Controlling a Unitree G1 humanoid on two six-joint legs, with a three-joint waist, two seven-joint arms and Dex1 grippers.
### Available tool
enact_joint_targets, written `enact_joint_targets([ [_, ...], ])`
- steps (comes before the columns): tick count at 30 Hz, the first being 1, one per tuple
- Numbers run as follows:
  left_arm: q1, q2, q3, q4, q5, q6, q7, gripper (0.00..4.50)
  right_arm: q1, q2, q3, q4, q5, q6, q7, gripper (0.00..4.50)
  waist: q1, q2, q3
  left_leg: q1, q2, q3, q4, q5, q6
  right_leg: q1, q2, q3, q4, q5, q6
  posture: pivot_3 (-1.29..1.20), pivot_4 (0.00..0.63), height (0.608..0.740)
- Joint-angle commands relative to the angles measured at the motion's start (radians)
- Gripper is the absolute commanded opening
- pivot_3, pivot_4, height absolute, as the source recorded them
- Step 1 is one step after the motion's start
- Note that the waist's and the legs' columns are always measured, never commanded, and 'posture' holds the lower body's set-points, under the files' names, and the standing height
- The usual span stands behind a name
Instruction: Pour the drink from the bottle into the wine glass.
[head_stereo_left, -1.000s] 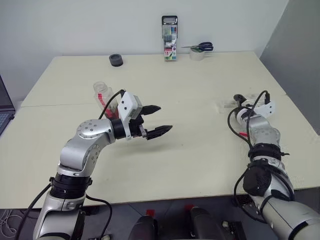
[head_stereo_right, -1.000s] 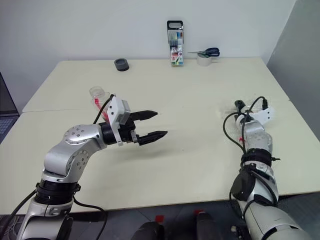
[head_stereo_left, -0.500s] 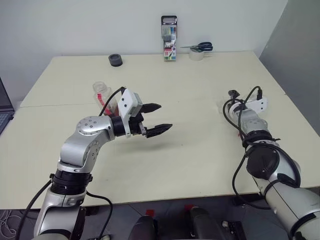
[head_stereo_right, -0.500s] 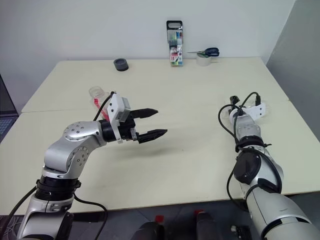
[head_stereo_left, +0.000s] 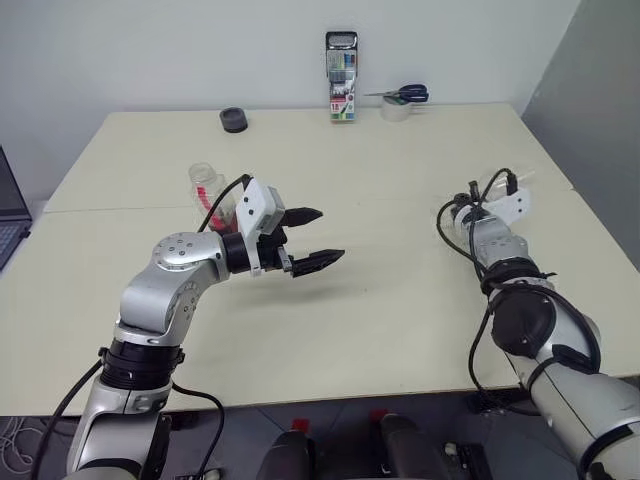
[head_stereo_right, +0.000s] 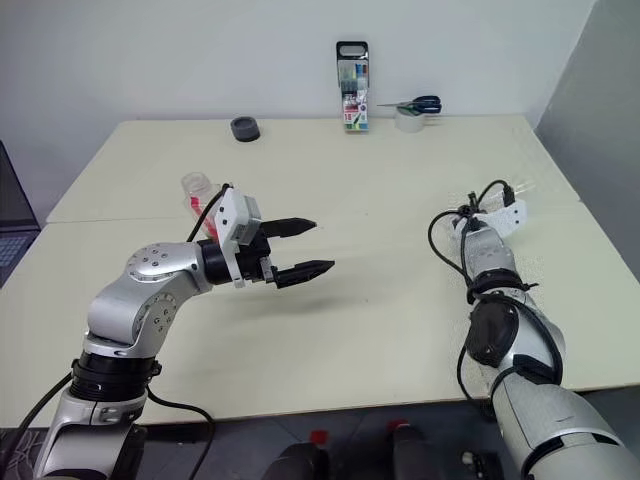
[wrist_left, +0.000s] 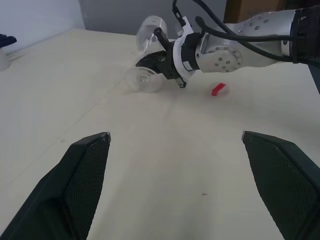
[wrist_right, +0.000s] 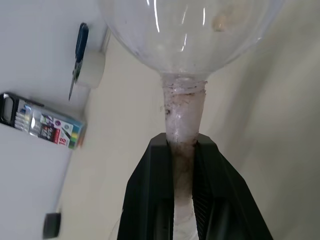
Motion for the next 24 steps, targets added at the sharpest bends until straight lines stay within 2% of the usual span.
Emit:
enact_joint_targets([
  [1, 0.002, 0.012, 0.009, -0.044, -0.005, -0.004, 0.005, 4.5, -0.012, -0.002, 0.118, -0.056, -0.134, -0.071, 0.048, 0.19, 0.0, 0.0, 0.0, 0.0, 0.0, 0.0, 0.0, 0.0, 0.0, 0.0, 0.0, 0.0, 0.0, 0.0, 0.0, 0.0, 0.15, 0.74],
  [7, 0.007, 0.008, 0.01, -0.053, -0.007, -0.001, 0.015, 4.5, 0.018, 0.006, 0.4, -0.102, -0.444, -0.285, 0.077, 0.19, -0.006, 0.001, 0.0, -0.001, 0.0, 0.0, -0.001, 0.002, -0.004, -0.003, 0.0, 0.002, 0.001, 0.0, 0.0, 0.0, 0.15, 0.74],
  [12, 0.026, 0.009, 0.014, -0.082, -0.019, 0.016, 0.03, 4.5, 0.145, 0.038, 0.548, -0.12, -0.615, -0.405, 0.035, 0.19, -0.007, 0.0, 0.0, 0.0, 0.001, -0.001, -0.001, 0.002, -0.004, -0.003, -0.001, 0.002, 0.001, 0.0, 0.0, 0.0, 0.15, 0.74],
  [17, 0.04, 0.009, 0.023, -0.107, -0.028, 0.037, 0.049, 4.5, 0.286, 0.075, 0.559, -0.192, -0.629, -0.407, 0.017, 0.19, -0.005, 0.0, 0.0, 0.0, 0.001, -0.001, 0.0, 0.002, -0.004, -0.003, -0.001, 0.002, 0.001, 0.0, 0.0, 0.0, 0.15, 0.74],
  [24, 0.061, 0.011, 0.03, -0.132, -0.044, 0.055, 0.069, 4.5, 0.437, 0.096, 0.538, -0.42, -0.582, -0.252, 0.044, 0.19, -0.003, 0.0, -0.001, 0.001, 0.001, -0.003, 0.0, 0.002, -0.004, -0.002, -0.001, 0.001, 0.001, 0.0, 0.0, 0.0, 0.15, 0.74],
])
